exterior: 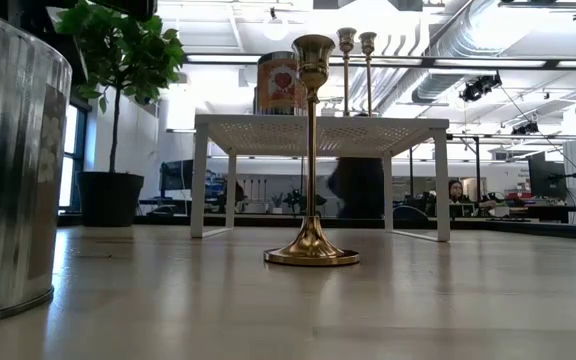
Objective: Pick & Place candle stick holders
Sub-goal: Put the brown scented candle on the shelf
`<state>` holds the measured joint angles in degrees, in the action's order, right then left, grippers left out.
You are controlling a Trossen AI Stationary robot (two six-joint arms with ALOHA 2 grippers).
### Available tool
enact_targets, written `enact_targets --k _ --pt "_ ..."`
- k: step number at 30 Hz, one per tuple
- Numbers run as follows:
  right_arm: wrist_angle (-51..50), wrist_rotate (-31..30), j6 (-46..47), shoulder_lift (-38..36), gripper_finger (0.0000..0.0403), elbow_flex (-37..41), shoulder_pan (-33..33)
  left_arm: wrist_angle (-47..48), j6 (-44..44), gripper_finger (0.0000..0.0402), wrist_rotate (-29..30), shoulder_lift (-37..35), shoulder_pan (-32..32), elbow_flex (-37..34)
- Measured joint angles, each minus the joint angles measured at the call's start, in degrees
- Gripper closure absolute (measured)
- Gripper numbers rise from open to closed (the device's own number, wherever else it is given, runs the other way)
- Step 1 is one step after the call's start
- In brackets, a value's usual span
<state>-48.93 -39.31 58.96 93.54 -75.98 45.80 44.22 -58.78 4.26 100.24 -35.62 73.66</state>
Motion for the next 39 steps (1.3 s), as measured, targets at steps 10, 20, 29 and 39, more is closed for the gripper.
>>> enact_targets --k 10,20,29,39 --pt "0.1 -0.5 0.0 0.0 0.0274 0.0 0.0 -0.5 0.0 0.0355 0.2 -0.3 0.0 -0.2" --pt "0.1 -0.9 -0.1 0.0 0.0274 0.0 0.0 5.7 1.1 0.0398 3.7 -0.3 0.0 3.5" --pt "0.1 -0.9 -1.6 0.0 0.0274 0.0 0.0 28.5 1.6 0.04 13.3 -0.3 0.0 19.8" --pt "8.9 0.7 -8.7 0.0 0.0274 0.0 0.0 45.4 11.2 0.0401 27.3 -1.5 6.1 43.6"
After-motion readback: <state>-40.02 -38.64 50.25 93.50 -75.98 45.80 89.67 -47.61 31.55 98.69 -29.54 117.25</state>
